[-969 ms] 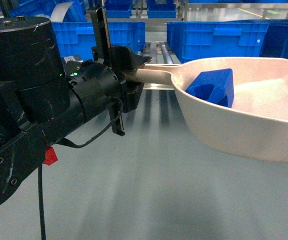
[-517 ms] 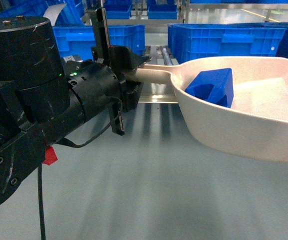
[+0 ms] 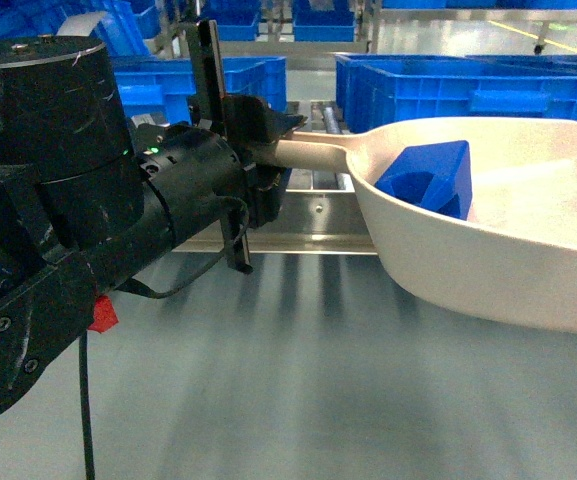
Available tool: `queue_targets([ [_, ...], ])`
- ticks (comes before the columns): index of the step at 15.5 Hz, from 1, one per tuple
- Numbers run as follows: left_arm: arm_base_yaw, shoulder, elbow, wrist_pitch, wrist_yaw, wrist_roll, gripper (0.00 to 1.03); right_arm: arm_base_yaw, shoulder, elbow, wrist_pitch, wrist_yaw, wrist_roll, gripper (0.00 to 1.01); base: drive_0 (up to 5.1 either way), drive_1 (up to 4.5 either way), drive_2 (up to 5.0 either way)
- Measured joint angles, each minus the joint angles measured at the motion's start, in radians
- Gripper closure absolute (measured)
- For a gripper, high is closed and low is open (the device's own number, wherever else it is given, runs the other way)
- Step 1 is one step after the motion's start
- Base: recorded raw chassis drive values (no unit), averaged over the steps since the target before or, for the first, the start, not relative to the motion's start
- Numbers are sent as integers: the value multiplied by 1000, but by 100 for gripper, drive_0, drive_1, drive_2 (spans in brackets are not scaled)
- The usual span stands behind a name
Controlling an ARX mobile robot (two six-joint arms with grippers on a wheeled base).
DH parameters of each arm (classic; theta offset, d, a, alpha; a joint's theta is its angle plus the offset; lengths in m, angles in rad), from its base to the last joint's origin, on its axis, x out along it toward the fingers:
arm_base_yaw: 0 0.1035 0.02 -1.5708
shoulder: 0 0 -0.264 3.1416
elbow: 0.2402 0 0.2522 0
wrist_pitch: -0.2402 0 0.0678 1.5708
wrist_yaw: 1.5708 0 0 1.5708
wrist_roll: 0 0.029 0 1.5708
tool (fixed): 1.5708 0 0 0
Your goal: Place part in tray to right shelf
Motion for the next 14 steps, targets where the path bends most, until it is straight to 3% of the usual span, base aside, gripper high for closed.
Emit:
queue_targets([
  [7, 0, 0, 0, -1, 0, 0, 90, 0, 0, 0, -1, 0, 0, 3, 3, 425, -420],
  [14, 2, 0, 2, 0, -2, 0, 90, 0, 4, 0, 0, 0, 0, 3, 0, 0, 0],
])
